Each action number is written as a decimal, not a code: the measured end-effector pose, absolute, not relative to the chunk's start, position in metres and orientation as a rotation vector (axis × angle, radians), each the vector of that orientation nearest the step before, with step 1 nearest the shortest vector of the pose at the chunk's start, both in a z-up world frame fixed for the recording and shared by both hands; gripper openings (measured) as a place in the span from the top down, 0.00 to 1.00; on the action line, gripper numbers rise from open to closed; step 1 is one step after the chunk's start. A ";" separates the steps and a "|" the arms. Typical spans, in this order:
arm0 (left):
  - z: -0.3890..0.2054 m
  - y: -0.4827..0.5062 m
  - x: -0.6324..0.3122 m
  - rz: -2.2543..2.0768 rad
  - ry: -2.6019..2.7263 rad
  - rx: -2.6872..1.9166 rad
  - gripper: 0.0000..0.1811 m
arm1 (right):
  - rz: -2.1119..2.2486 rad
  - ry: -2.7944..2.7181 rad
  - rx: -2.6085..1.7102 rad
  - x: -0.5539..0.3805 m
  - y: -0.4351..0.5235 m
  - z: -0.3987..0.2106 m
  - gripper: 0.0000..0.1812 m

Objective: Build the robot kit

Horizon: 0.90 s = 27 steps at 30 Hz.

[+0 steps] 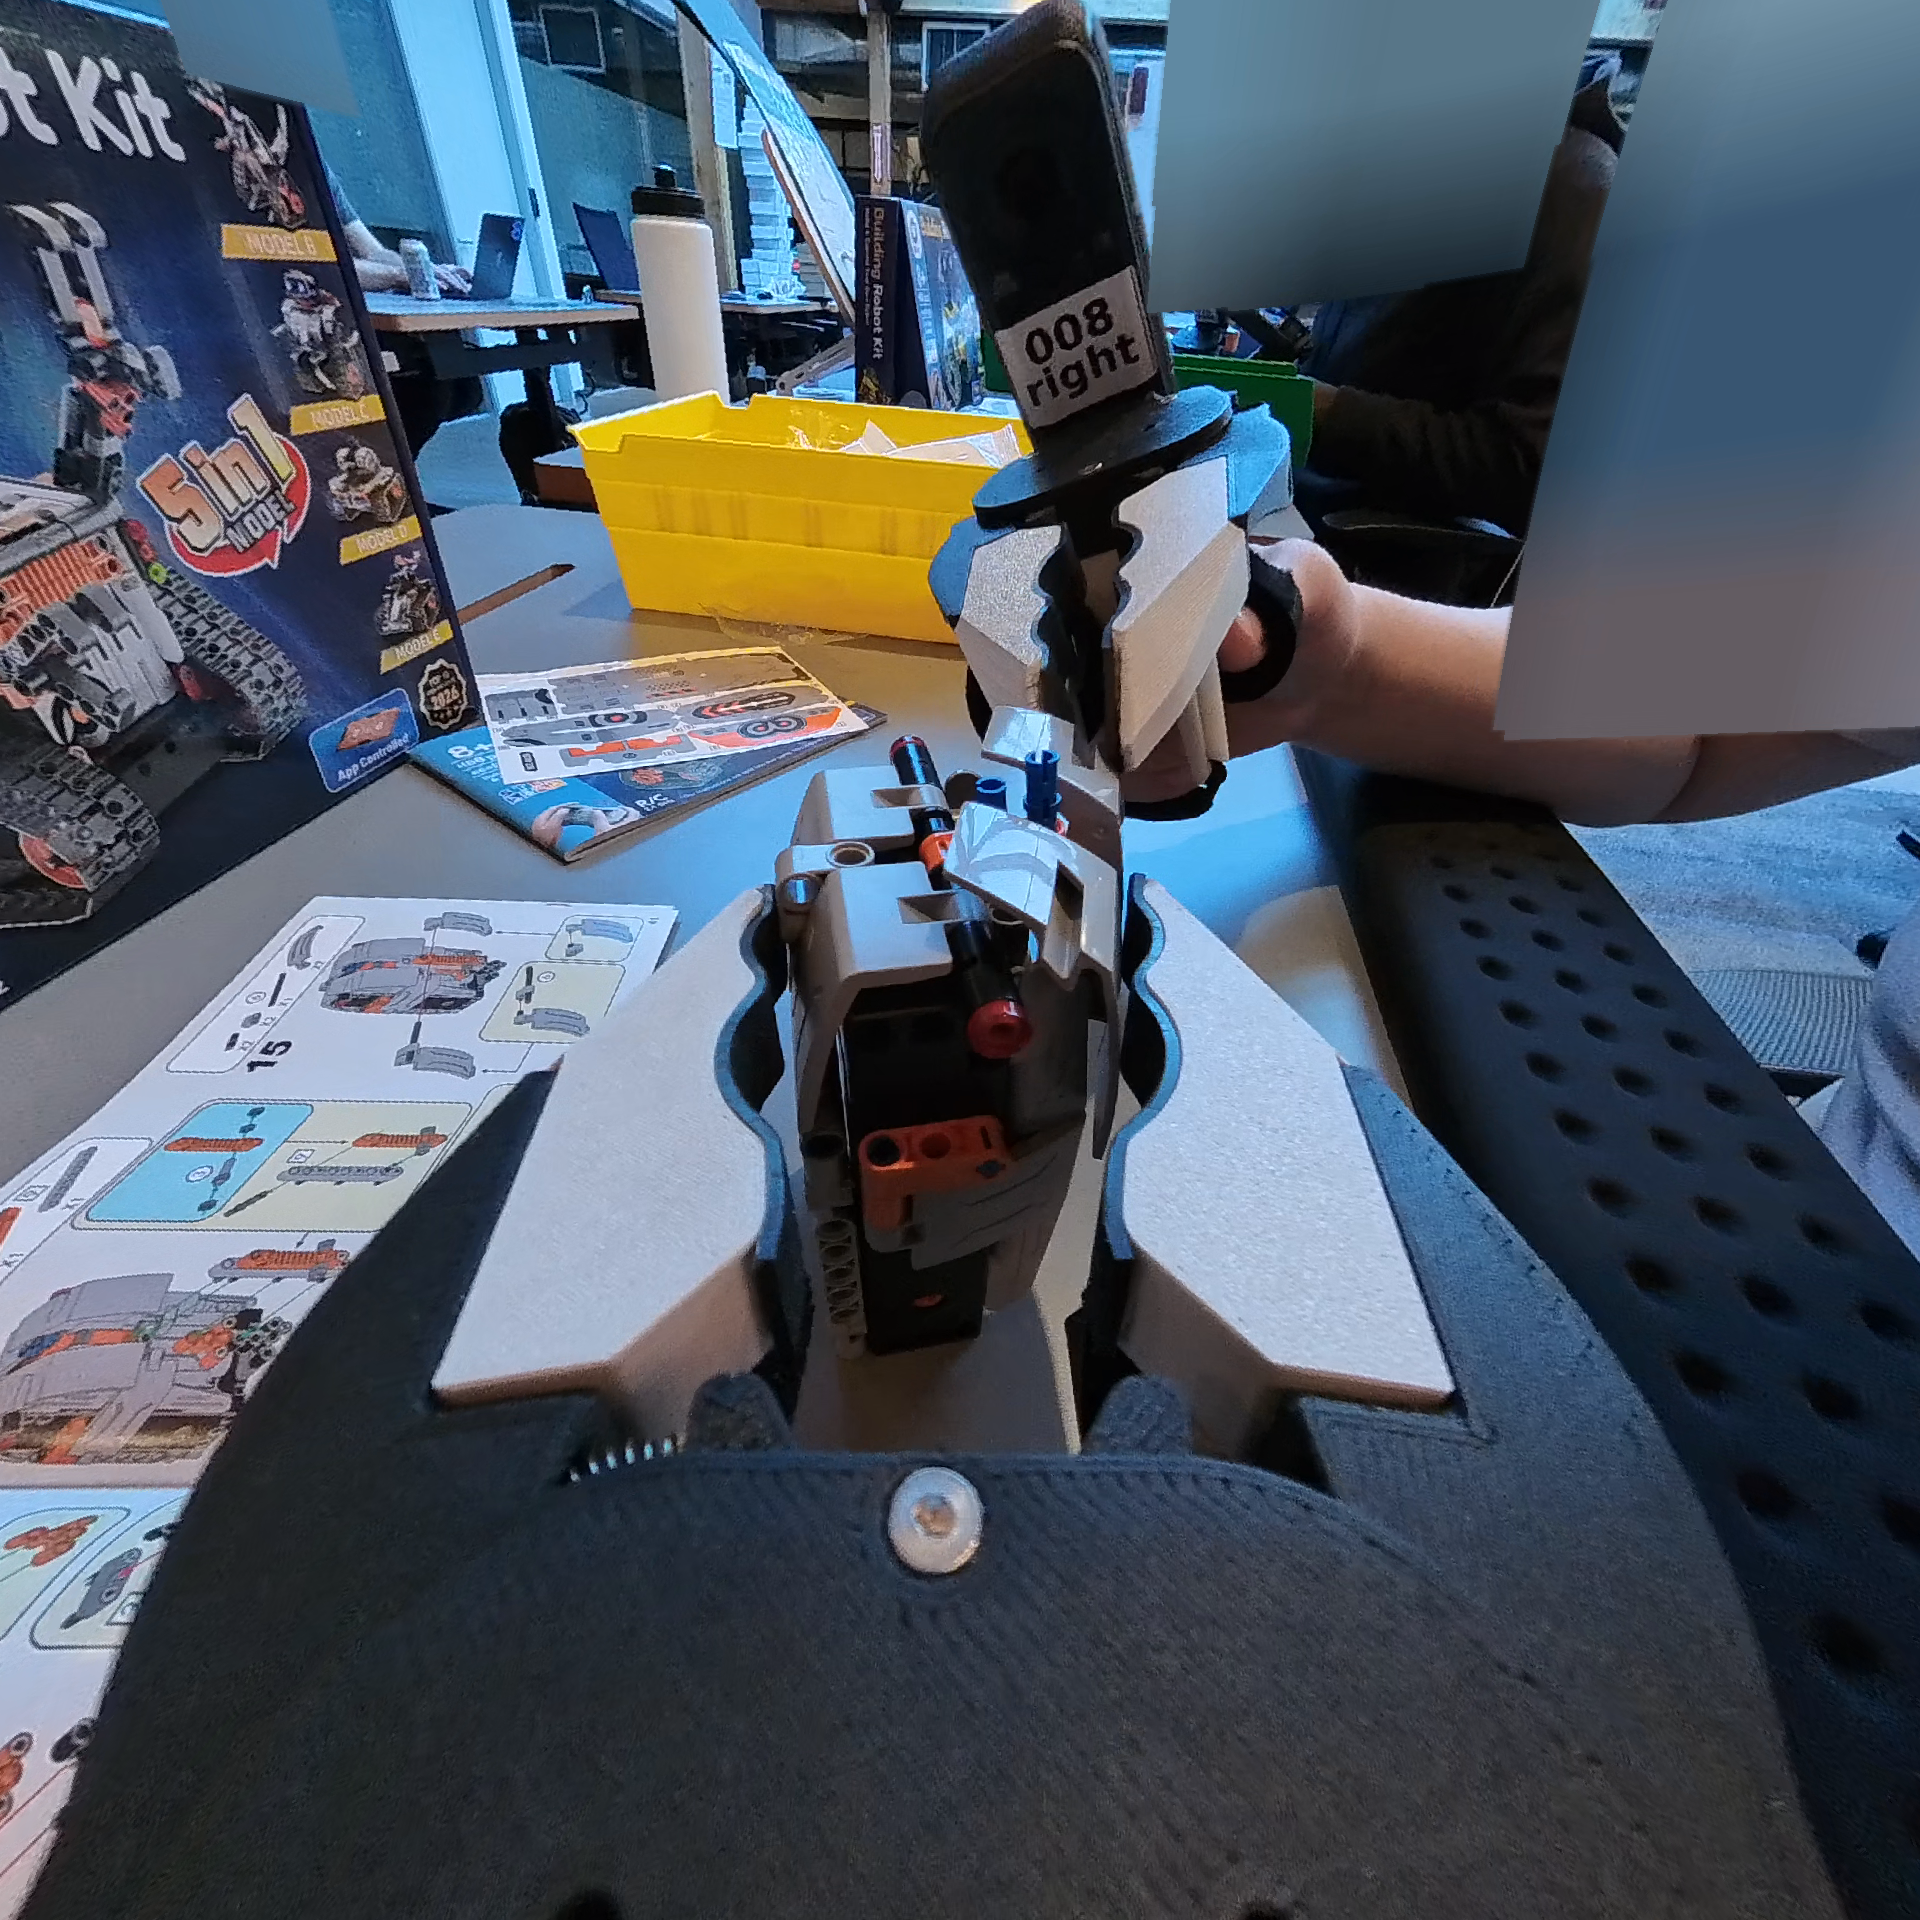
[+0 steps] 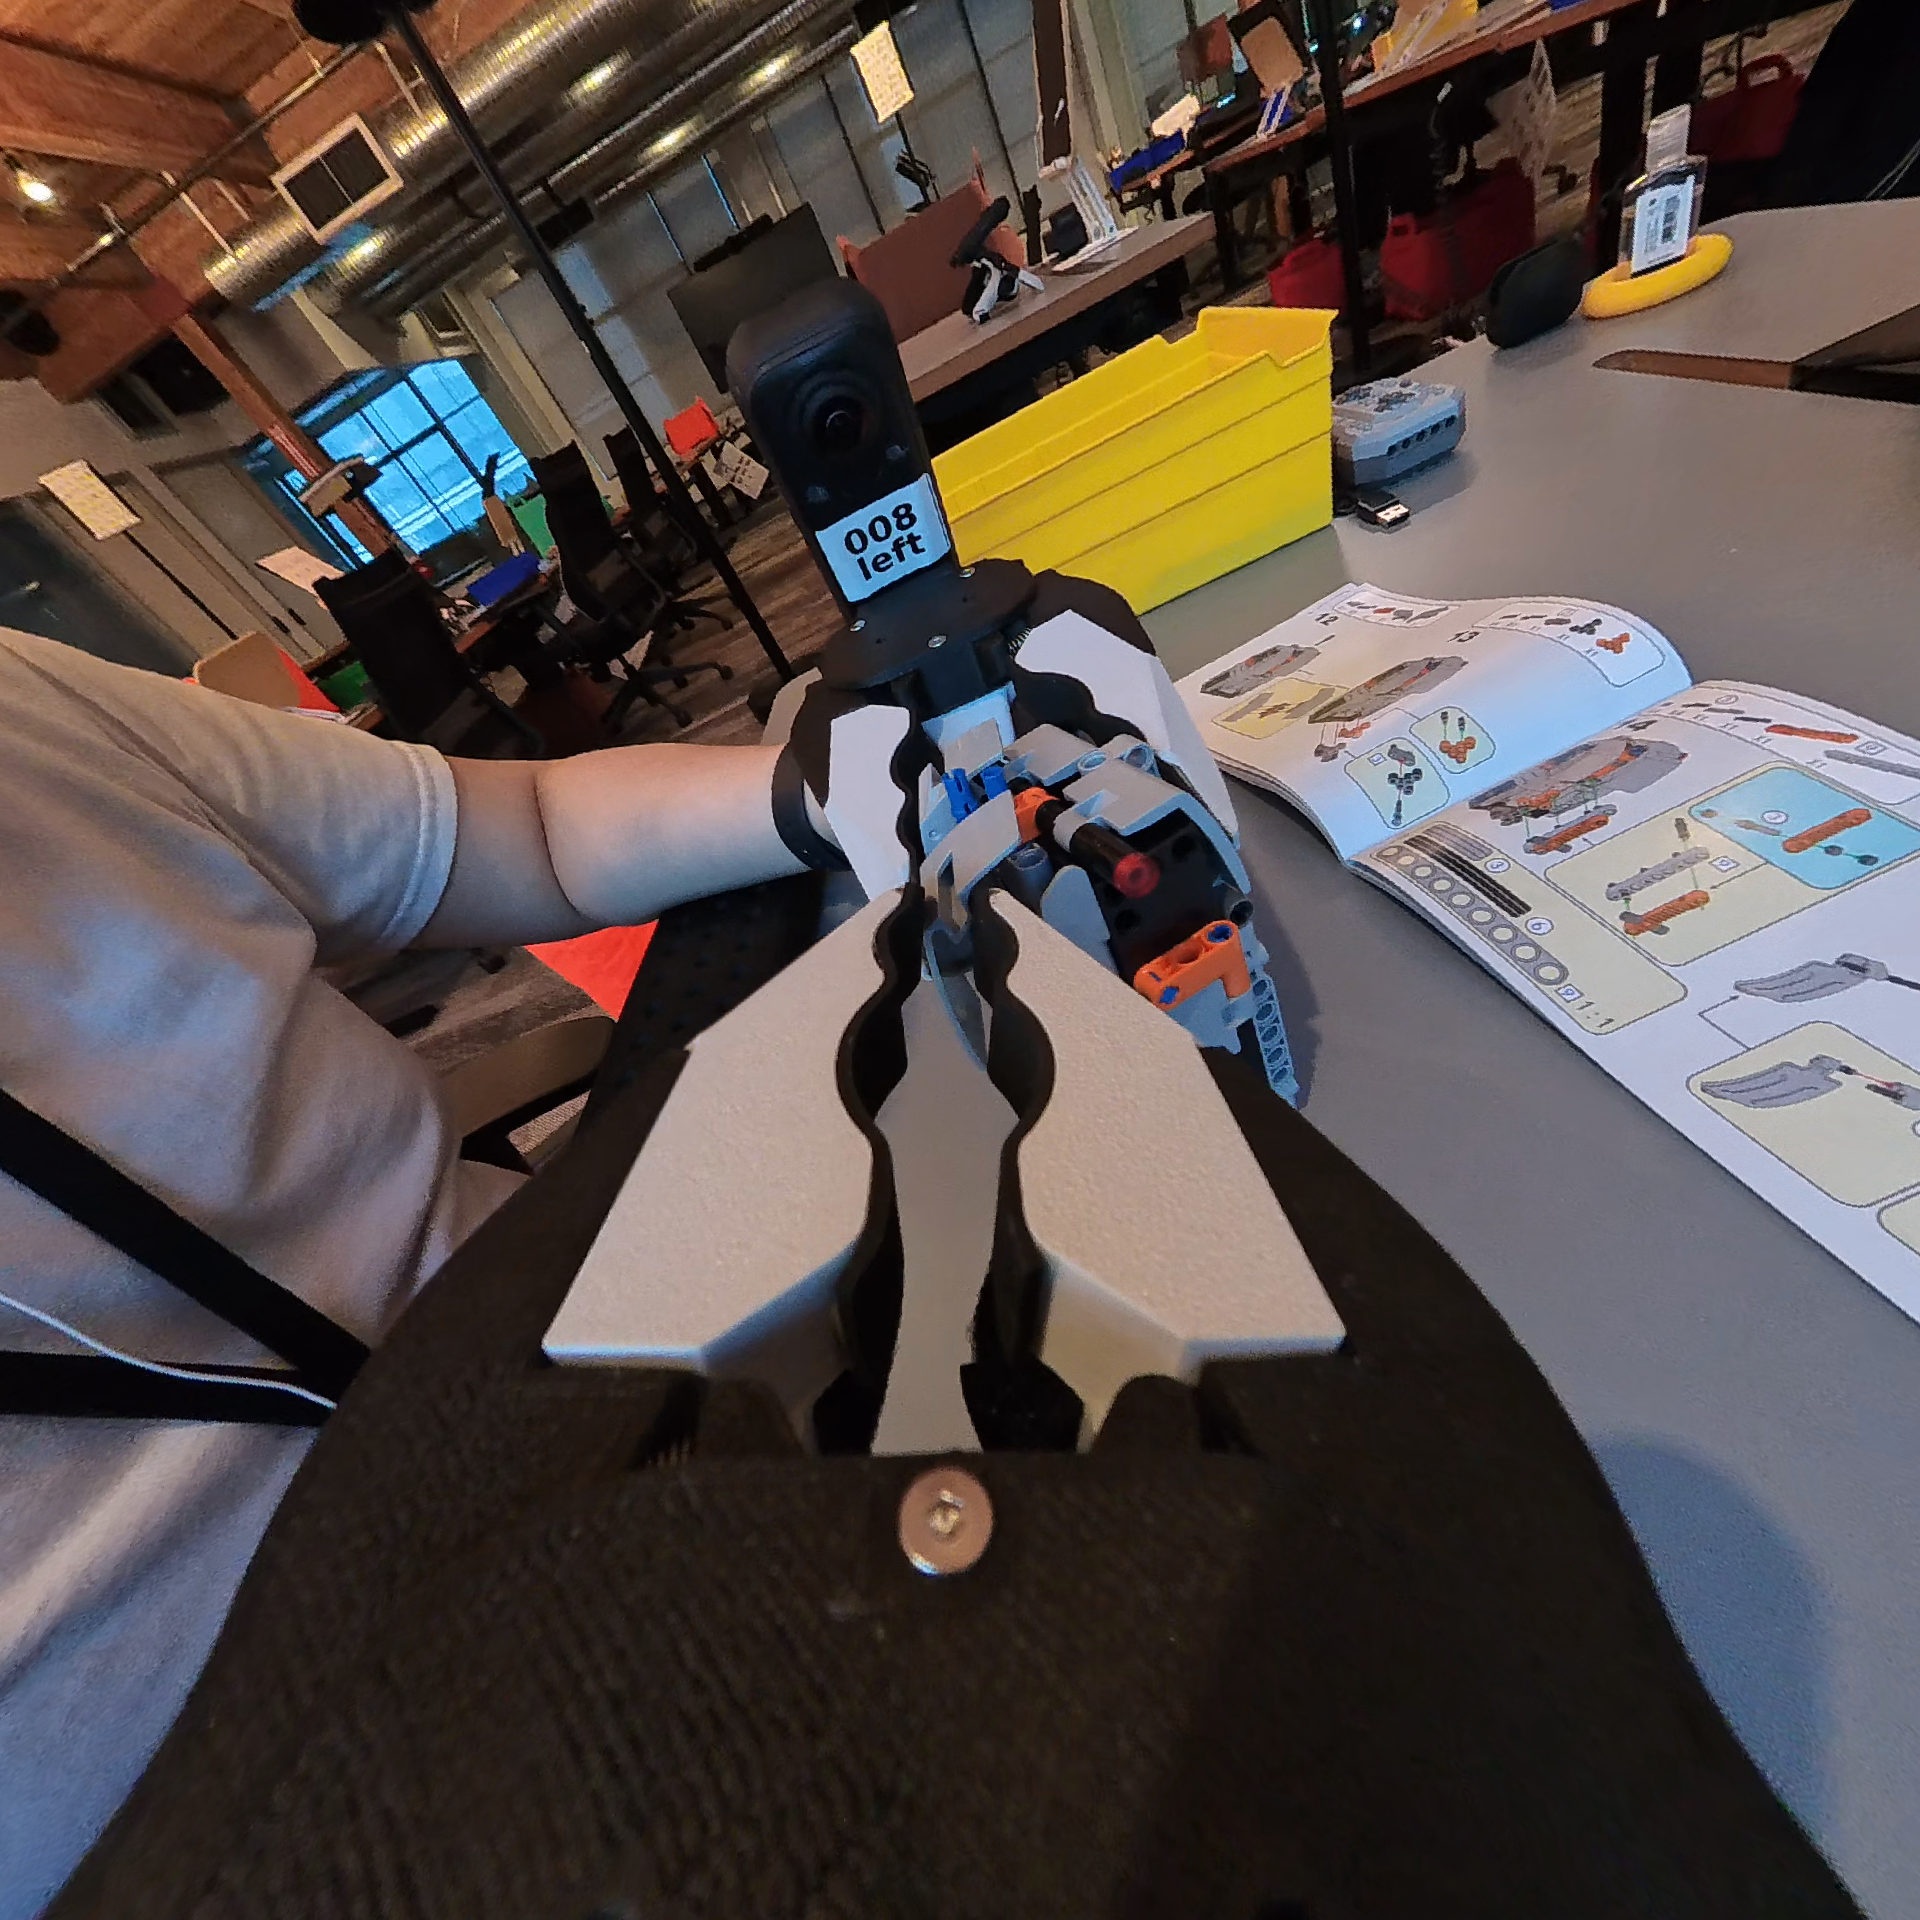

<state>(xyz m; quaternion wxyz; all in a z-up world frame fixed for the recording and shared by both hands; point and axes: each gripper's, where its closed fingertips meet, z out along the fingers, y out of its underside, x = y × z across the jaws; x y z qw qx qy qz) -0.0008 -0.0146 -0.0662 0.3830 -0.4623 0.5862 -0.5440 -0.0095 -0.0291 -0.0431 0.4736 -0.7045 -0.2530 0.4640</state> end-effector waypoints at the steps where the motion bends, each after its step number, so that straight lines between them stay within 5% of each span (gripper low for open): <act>1: -0.066 -0.014 -0.001 -1.383 1.497 -1.179 0.65 | 1.144 -0.613 -1.724 -0.009 -0.029 -0.043 0.96; 17: -0.067 -0.012 -0.001 -1.370 1.494 -1.175 0.65 | 1.316 -0.450 -1.735 -0.009 -0.024 -0.041 0.97; 27: -0.066 -0.008 0.000 -1.353 1.455 -1.177 0.65 | 0.961 -0.593 -1.759 -0.004 -0.023 -0.048 0.96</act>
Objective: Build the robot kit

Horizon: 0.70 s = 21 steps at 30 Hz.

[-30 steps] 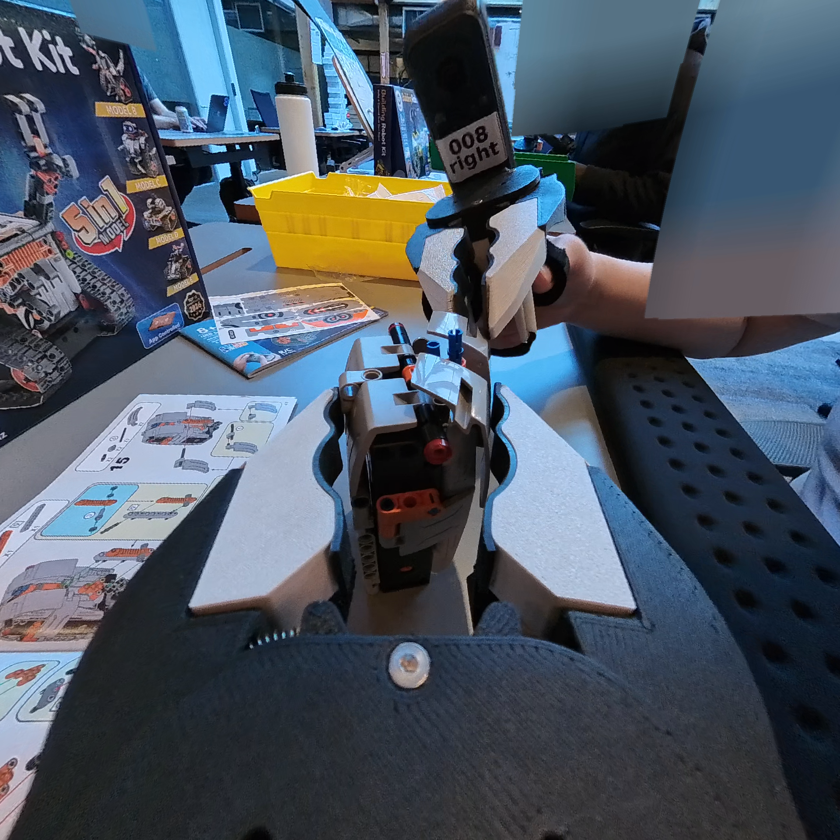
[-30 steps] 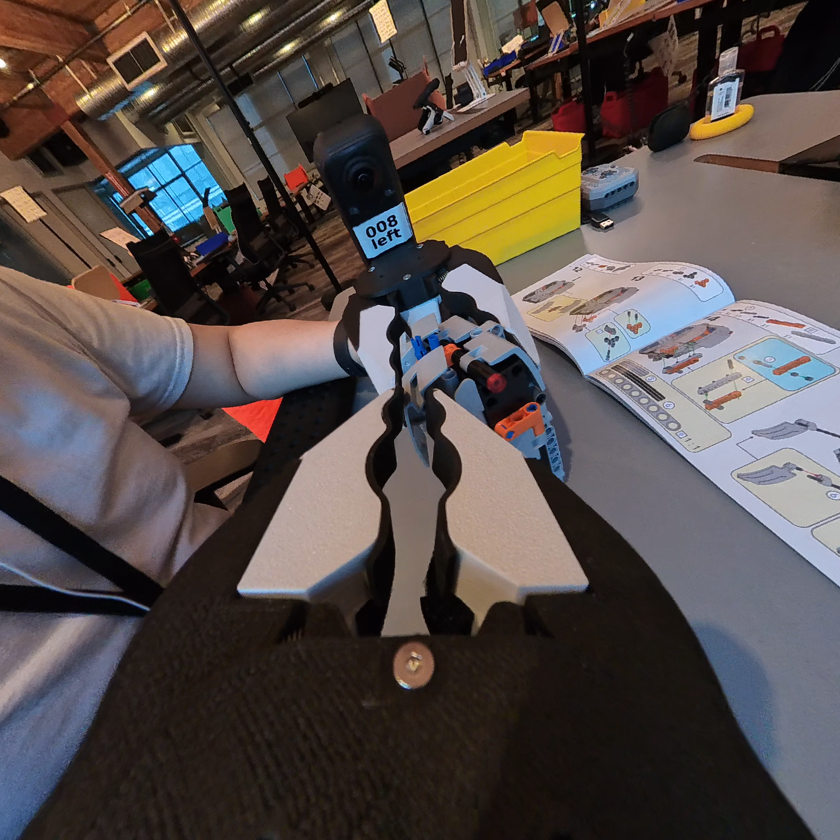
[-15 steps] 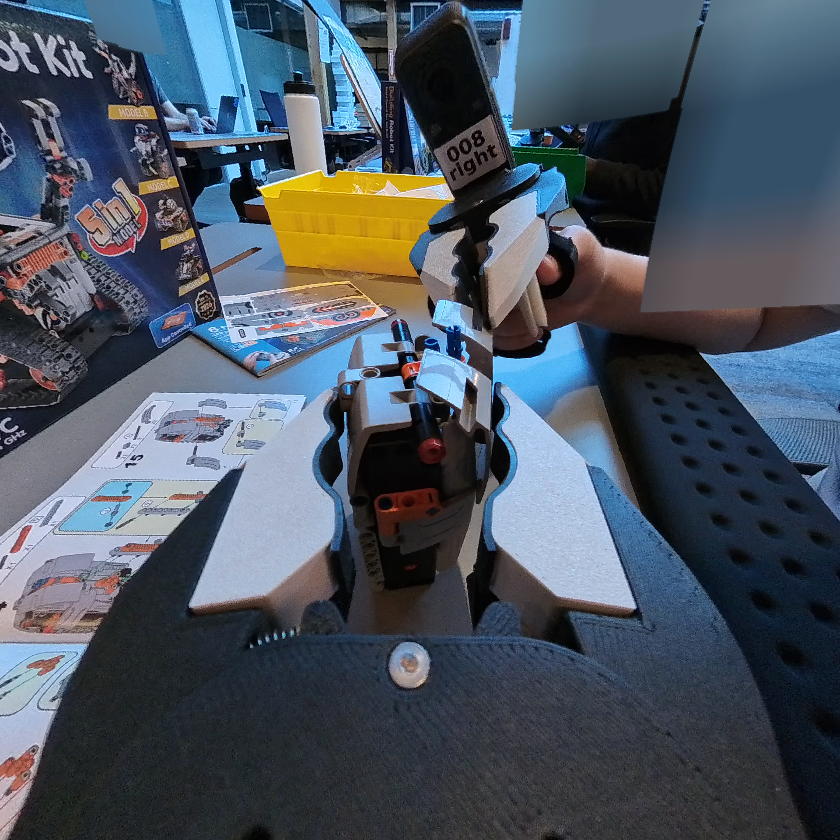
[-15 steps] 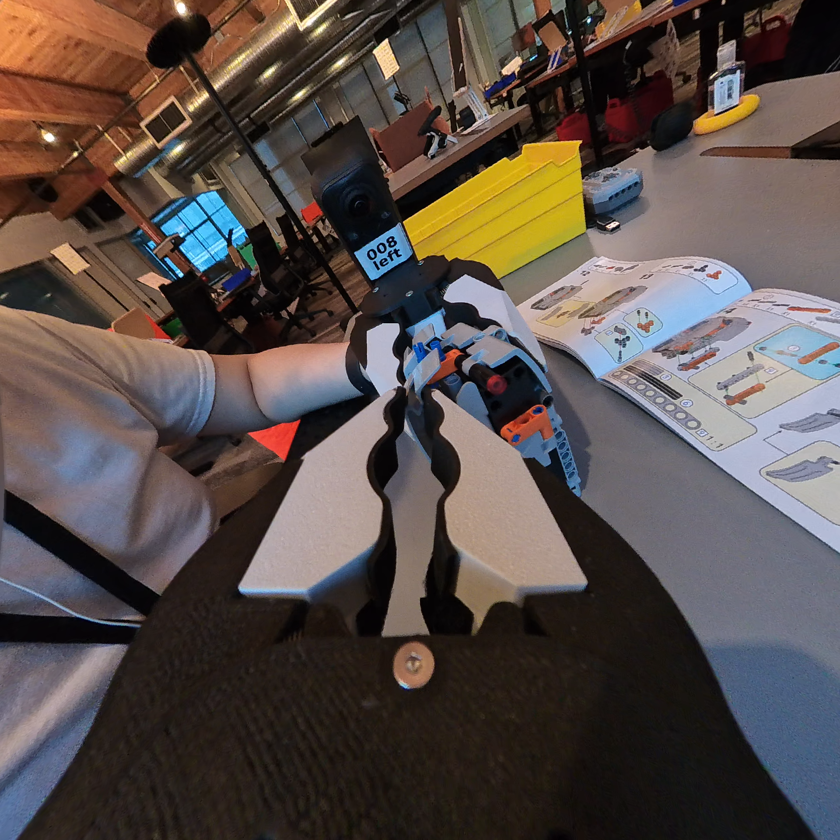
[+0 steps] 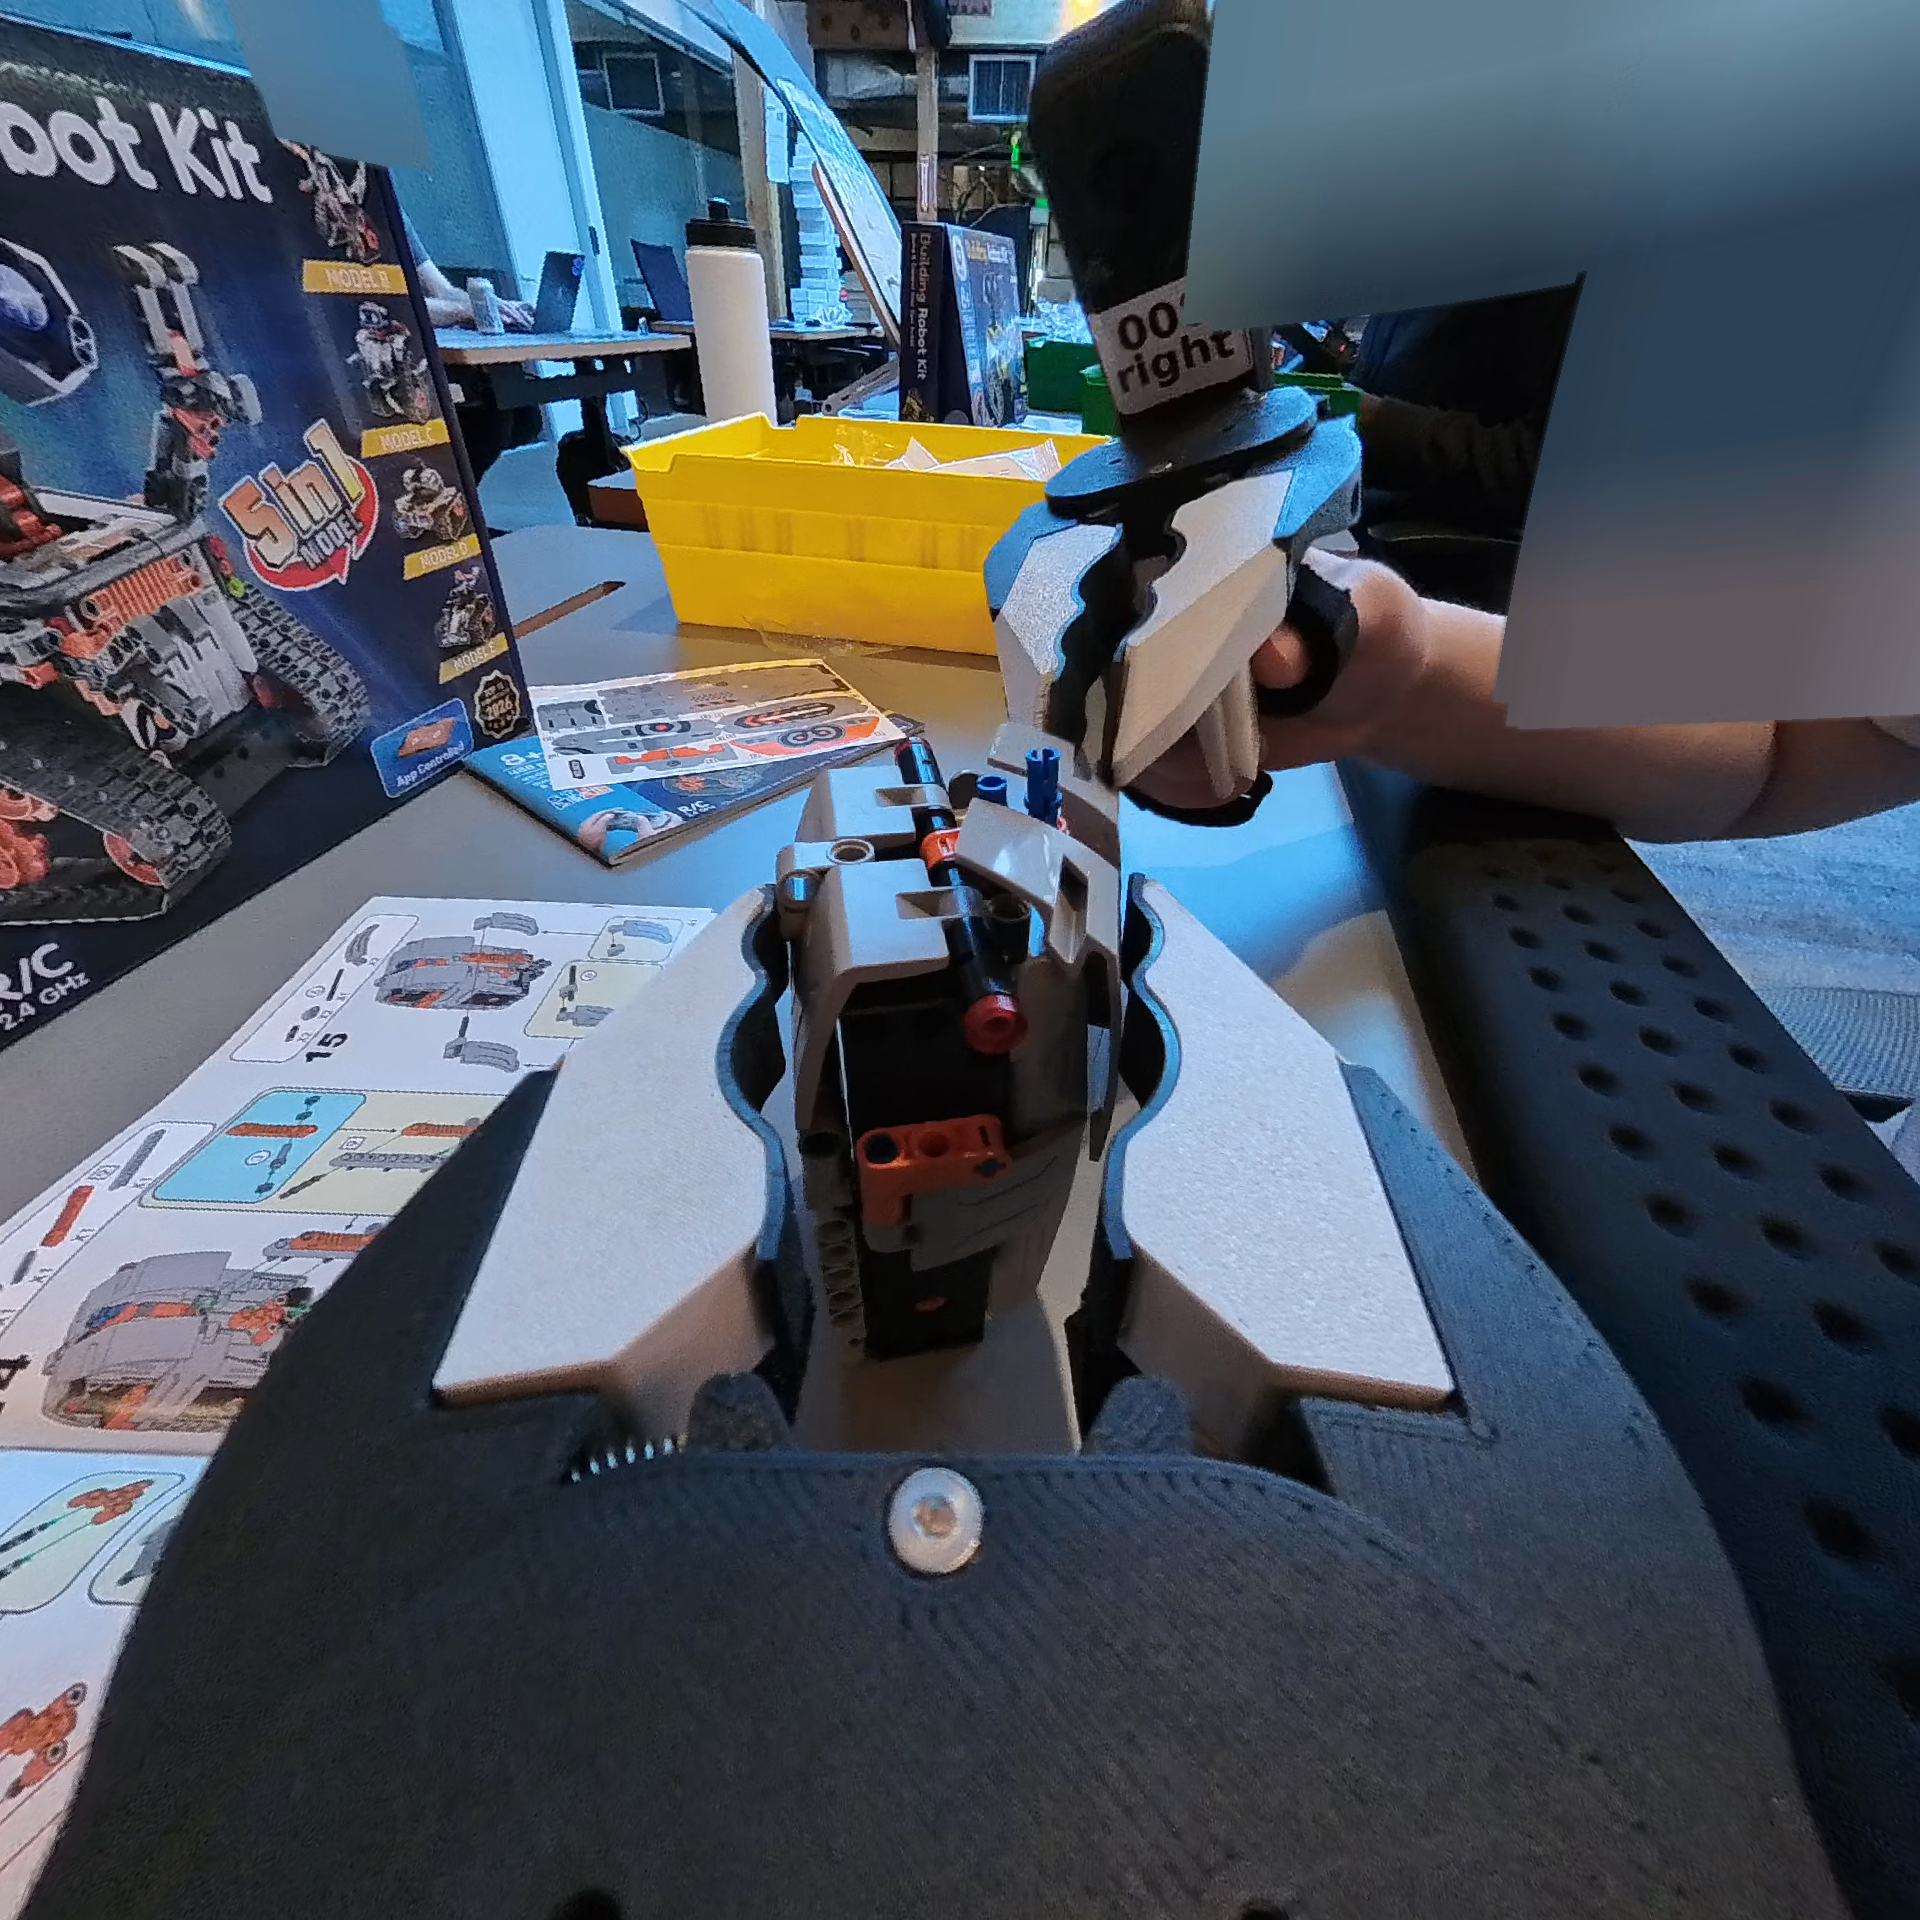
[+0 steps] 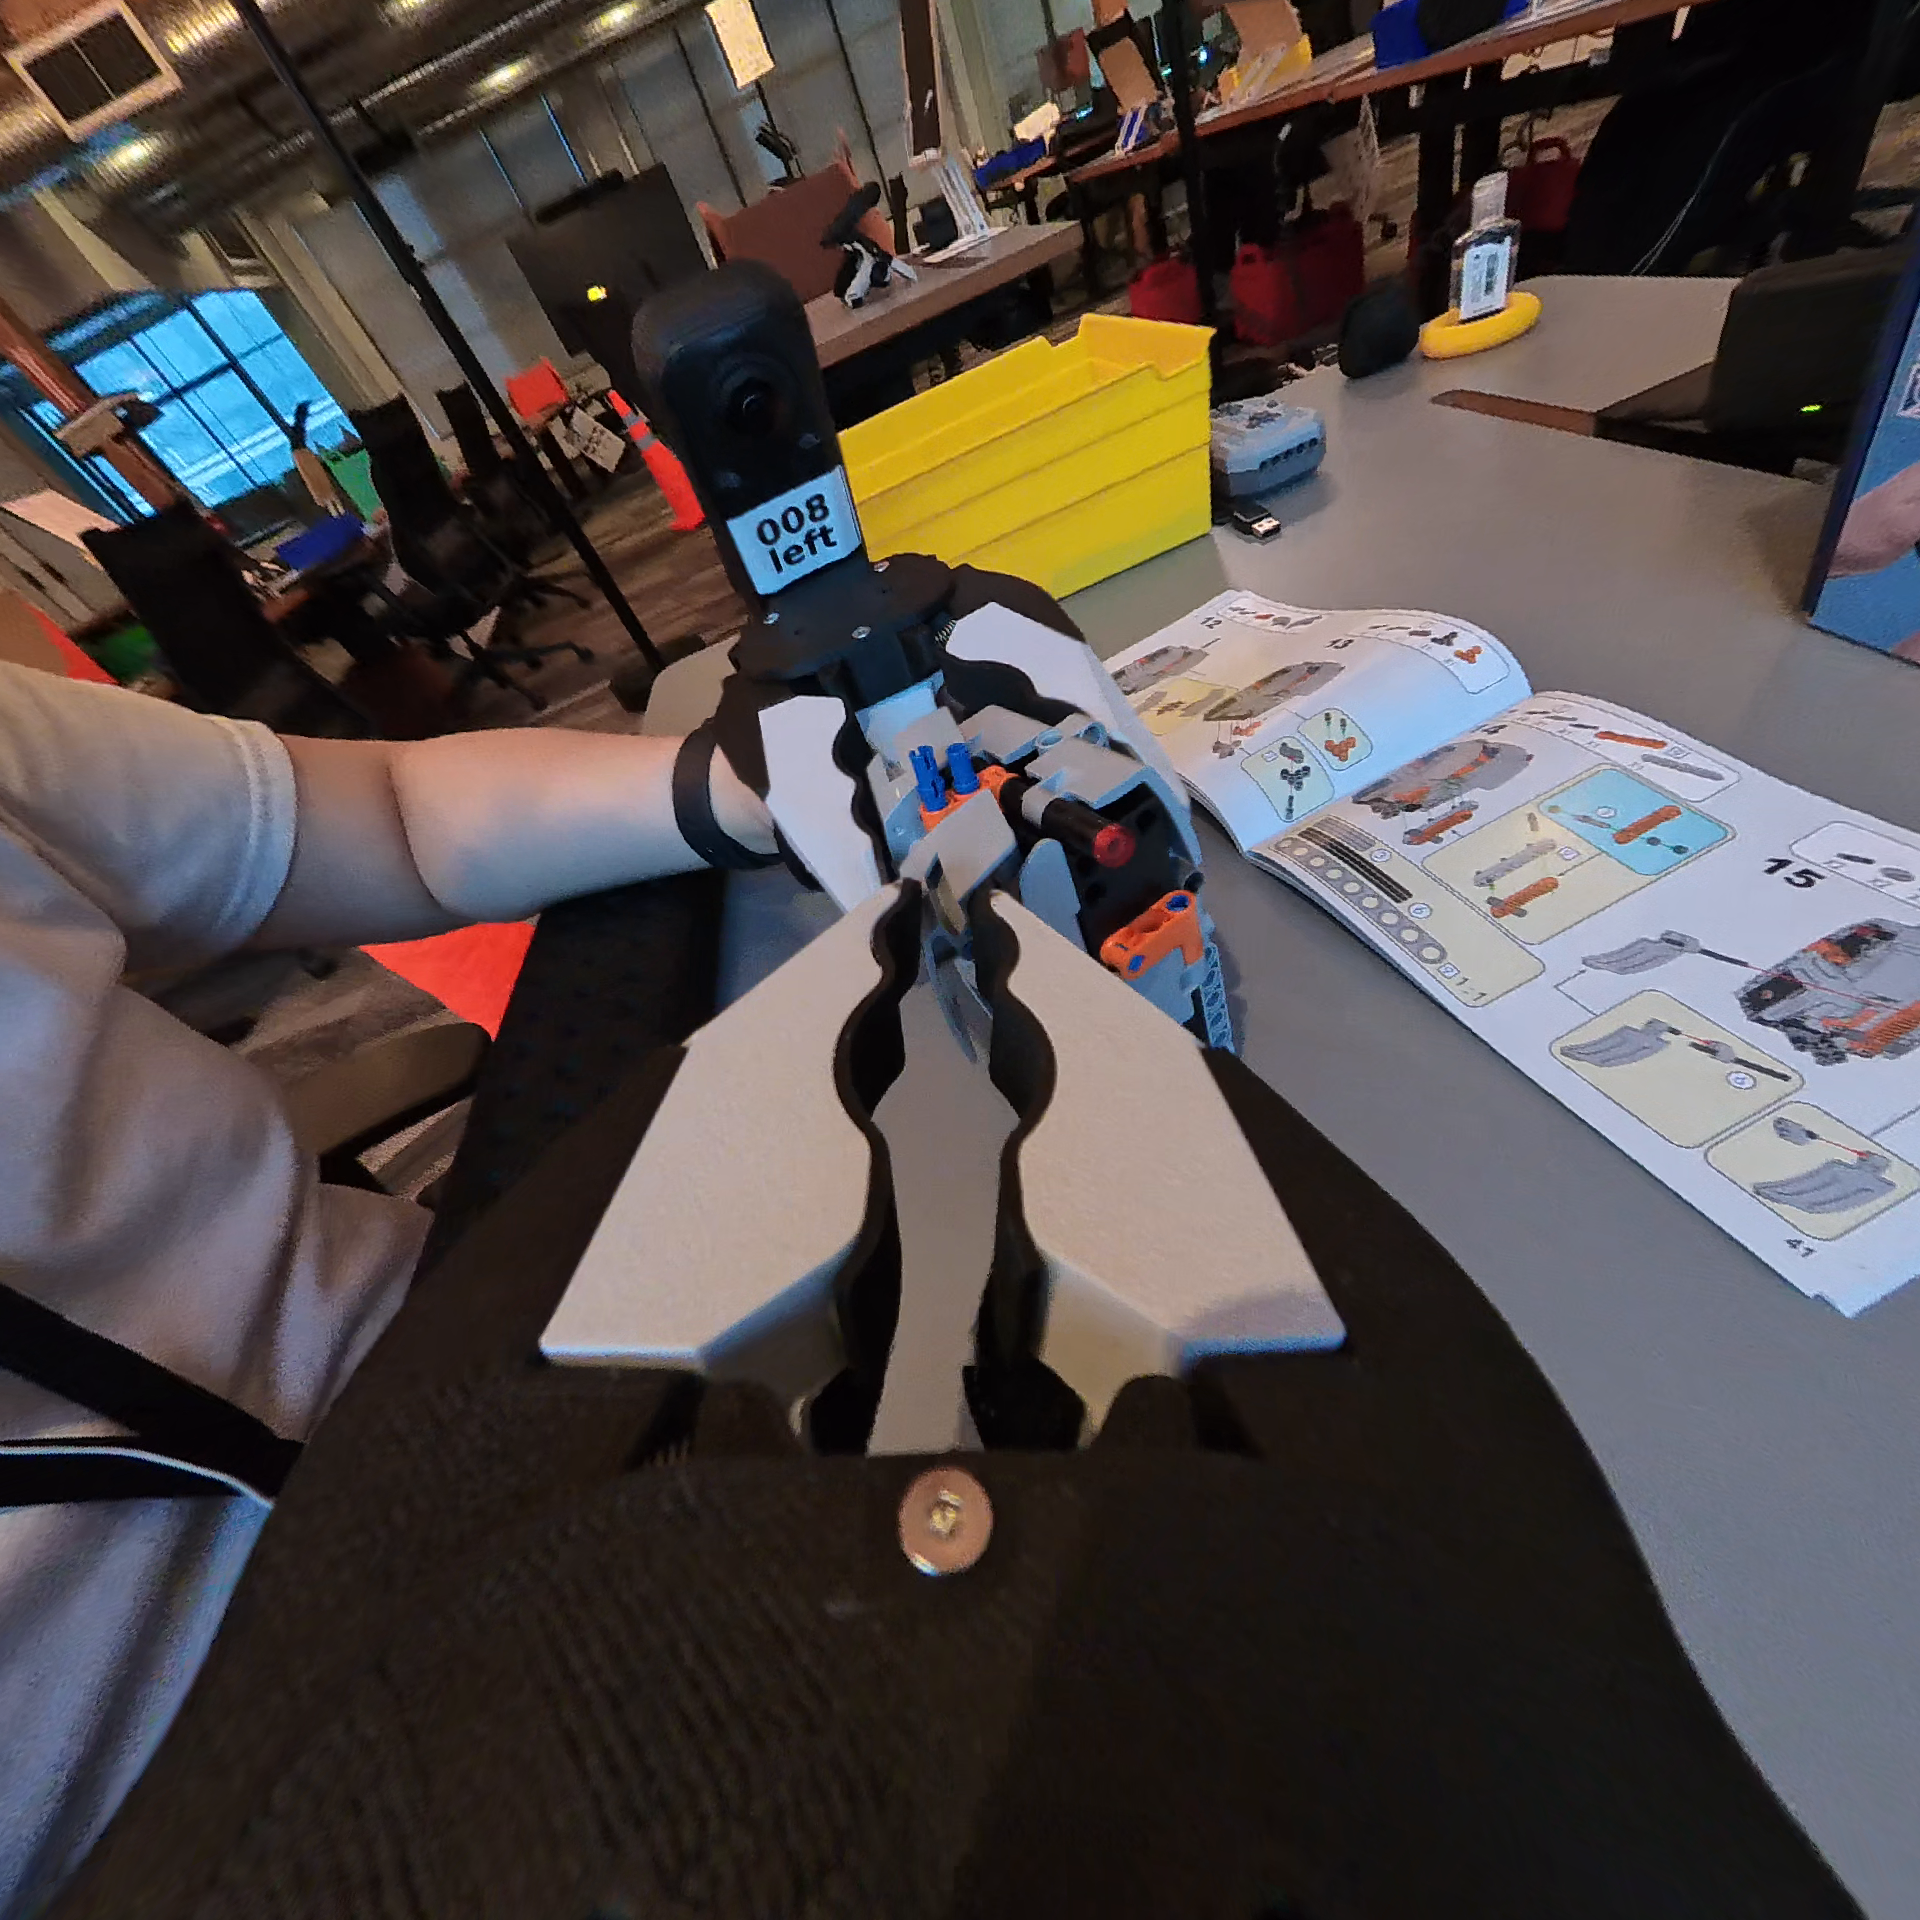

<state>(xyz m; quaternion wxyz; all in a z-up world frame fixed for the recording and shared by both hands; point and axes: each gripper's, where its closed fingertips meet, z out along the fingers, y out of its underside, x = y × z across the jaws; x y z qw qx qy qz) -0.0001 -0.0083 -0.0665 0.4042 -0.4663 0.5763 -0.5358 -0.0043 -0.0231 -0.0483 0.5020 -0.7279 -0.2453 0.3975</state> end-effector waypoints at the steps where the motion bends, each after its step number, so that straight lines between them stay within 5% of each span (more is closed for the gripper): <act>1: -0.067 -0.009 0.000 -1.344 1.460 -1.171 0.65 | 0.955 -0.596 -1.759 -0.004 -0.024 -0.049 0.96; 13: -0.066 -0.006 -0.001 -1.359 1.438 -1.181 0.66 | 1.030 -0.643 -1.765 -0.008 -0.031 -0.057 0.92; 21: -0.065 -0.009 -0.004 -1.399 1.454 -1.162 0.65 | 1.179 -0.544 -1.771 -0.018 -0.029 -0.056 0.99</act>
